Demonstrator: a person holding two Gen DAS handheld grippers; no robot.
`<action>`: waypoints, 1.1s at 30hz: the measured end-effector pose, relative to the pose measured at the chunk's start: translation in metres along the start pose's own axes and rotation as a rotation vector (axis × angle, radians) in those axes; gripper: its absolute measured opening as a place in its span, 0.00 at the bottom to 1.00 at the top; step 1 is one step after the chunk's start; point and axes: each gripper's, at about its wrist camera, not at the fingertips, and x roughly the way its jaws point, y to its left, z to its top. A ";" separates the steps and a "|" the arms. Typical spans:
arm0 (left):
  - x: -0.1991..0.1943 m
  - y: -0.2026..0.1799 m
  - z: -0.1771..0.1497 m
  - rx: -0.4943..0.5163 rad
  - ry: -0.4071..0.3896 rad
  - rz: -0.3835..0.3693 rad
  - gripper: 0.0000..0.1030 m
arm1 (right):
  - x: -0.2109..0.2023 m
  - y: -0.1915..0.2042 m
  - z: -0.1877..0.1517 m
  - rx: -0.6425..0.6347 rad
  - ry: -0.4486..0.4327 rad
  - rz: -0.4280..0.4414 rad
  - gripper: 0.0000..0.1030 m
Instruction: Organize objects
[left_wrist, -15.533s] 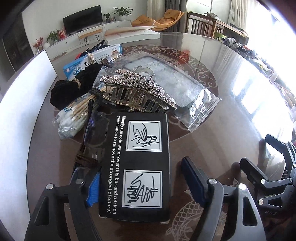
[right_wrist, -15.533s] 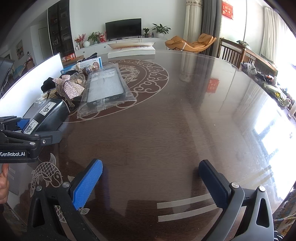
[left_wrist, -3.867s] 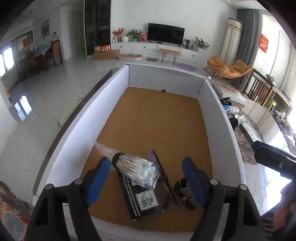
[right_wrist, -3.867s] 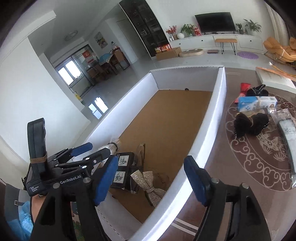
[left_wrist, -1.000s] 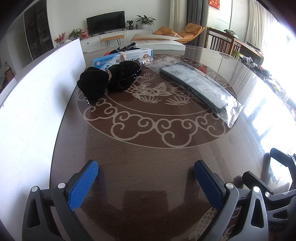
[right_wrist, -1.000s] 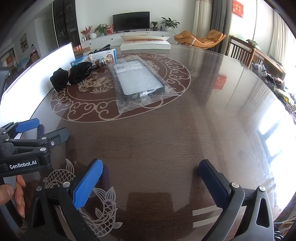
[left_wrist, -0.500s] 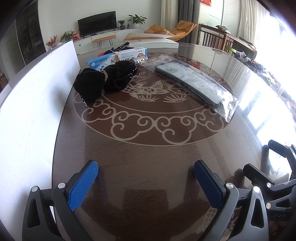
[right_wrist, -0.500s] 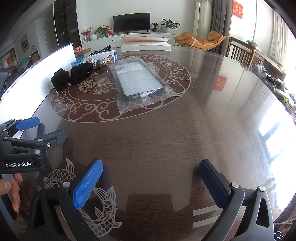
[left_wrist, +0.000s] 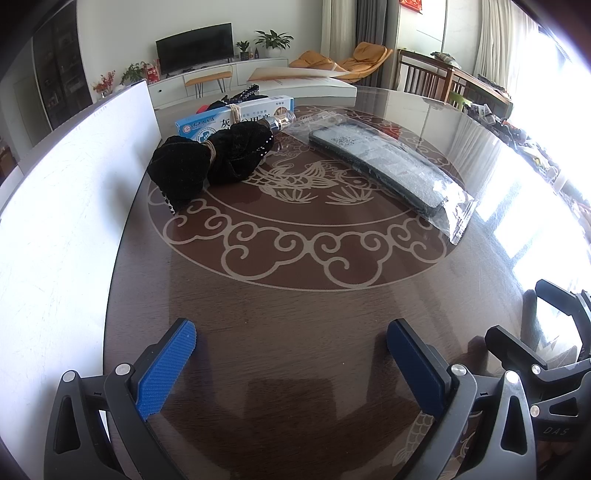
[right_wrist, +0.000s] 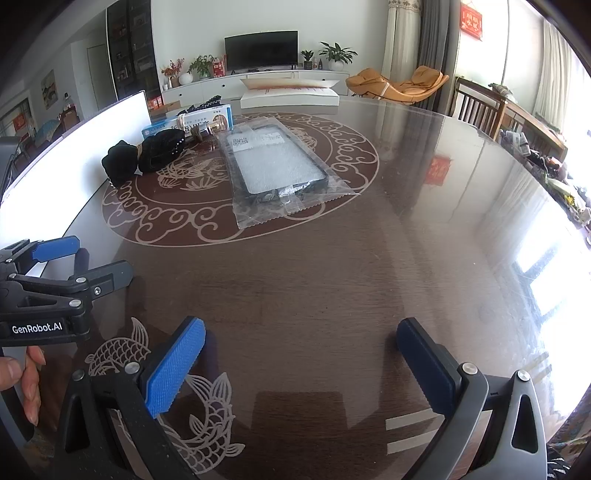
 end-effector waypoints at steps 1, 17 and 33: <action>0.000 0.000 0.000 0.000 0.000 0.000 1.00 | 0.000 0.000 0.000 0.000 0.000 0.000 1.00; 0.000 0.000 0.000 0.000 -0.001 0.002 1.00 | 0.000 0.000 0.000 0.000 0.000 0.000 1.00; 0.000 0.000 0.000 0.000 -0.001 0.001 1.00 | -0.026 -0.046 0.056 0.136 -0.162 0.064 1.00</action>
